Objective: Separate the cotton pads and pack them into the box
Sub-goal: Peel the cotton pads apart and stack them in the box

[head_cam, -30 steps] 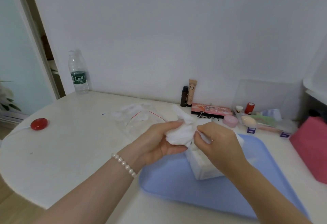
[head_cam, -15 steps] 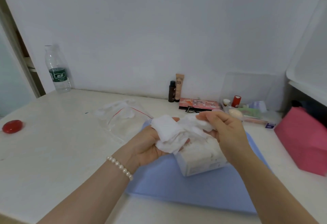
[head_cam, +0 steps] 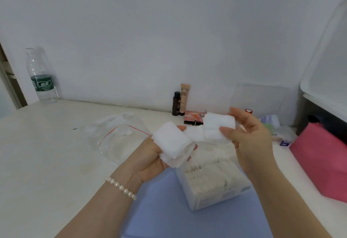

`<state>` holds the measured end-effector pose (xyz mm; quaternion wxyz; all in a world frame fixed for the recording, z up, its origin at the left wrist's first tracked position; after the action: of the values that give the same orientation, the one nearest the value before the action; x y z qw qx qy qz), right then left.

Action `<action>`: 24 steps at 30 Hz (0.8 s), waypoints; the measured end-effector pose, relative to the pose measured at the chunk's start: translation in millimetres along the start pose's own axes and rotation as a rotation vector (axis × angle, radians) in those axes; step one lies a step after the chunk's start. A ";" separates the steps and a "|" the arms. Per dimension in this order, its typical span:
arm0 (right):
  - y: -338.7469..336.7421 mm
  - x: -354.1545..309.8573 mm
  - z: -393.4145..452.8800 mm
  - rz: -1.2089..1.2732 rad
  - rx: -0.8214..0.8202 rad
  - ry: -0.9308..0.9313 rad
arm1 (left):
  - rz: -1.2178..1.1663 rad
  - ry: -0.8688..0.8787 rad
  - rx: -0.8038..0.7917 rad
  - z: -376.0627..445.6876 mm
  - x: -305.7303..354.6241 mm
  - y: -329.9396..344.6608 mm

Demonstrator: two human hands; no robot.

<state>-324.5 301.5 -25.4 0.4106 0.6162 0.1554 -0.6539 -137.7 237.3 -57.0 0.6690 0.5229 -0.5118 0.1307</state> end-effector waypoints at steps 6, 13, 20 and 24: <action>1.0 -5.5 12.5 0.246 -0.157 0.333 | 0.083 0.043 -0.008 5.5 -4.0 -11.5; 9.9 -7.1 3.7 0.184 -0.201 0.314 | 0.296 0.120 -0.017 3.5 -9.7 -23.5; 21.1 15.3 -14.3 -0.104 -0.172 0.064 | 0.240 0.084 -0.050 5.0 -19.9 -22.5; 22.1 16.9 -14.2 -0.146 -0.174 0.014 | 0.178 0.063 -0.058 6.2 -20.0 -23.6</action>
<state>-297.2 292.2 -37.2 0.4127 0.5700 0.2589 -0.6617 -133.1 229.5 -87.2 0.6854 0.4511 -0.5386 0.1911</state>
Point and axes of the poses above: each hand's wrist, its own z-axis towards the middle knuckle, its own y-axis out of the palm, x = y × z, the point moved 1 cm from there along z, towards the middle knuckle, and after that the axes turned 10 degrees about x, right-handed, at the moved point
